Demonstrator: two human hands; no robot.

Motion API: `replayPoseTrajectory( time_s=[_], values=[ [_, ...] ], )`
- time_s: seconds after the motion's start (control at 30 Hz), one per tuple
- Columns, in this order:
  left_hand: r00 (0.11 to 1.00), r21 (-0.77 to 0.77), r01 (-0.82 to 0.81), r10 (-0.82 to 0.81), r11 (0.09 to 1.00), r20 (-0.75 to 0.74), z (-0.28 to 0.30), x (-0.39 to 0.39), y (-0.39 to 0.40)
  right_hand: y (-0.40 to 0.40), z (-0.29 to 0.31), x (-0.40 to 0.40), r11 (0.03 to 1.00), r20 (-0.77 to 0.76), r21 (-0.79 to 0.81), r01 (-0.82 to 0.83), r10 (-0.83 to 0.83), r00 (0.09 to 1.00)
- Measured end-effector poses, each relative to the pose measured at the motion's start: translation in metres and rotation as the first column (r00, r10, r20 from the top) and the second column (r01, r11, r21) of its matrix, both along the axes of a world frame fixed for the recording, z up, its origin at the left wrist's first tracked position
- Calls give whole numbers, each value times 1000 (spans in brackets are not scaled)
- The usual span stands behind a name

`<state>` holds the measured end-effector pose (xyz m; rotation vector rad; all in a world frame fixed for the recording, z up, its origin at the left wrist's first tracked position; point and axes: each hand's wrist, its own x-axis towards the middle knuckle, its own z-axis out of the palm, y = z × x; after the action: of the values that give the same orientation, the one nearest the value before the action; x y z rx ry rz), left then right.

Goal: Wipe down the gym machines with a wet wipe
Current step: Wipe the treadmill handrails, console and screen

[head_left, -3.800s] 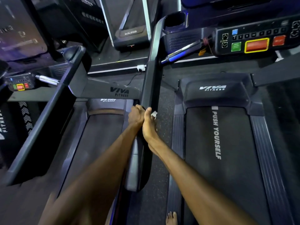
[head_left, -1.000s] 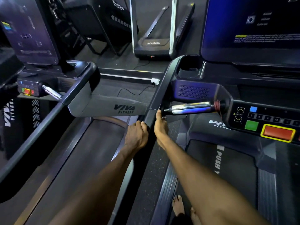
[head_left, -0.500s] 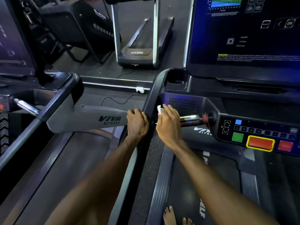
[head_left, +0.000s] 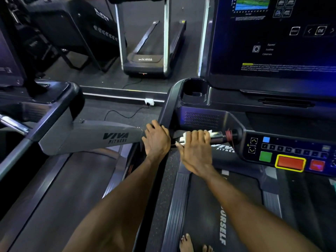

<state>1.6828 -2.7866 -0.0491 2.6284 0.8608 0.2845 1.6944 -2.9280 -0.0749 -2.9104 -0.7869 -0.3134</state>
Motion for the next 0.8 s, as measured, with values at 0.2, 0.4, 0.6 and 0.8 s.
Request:
replayPoseTrajectory(
  time_s=[0.2,0.4,0.6,0.8],
  values=[
    [999,-25,30,-29,999,31,-4,0,6,21,-7,-5,974,-43,7,-228,228,973],
    [998,-18,28,-27,999,50,-6,0,6,-56,9,25,1000,86,6,-2,1,996],
    [999,74,13,-16,997,52,-9,1,2,-32,21,23,977,-36,16,215,-214,976],
    [998,68,3,-7,998,55,-7,1,1,-16,21,13,995,-87,-99,-2,-7,996]
  ],
)
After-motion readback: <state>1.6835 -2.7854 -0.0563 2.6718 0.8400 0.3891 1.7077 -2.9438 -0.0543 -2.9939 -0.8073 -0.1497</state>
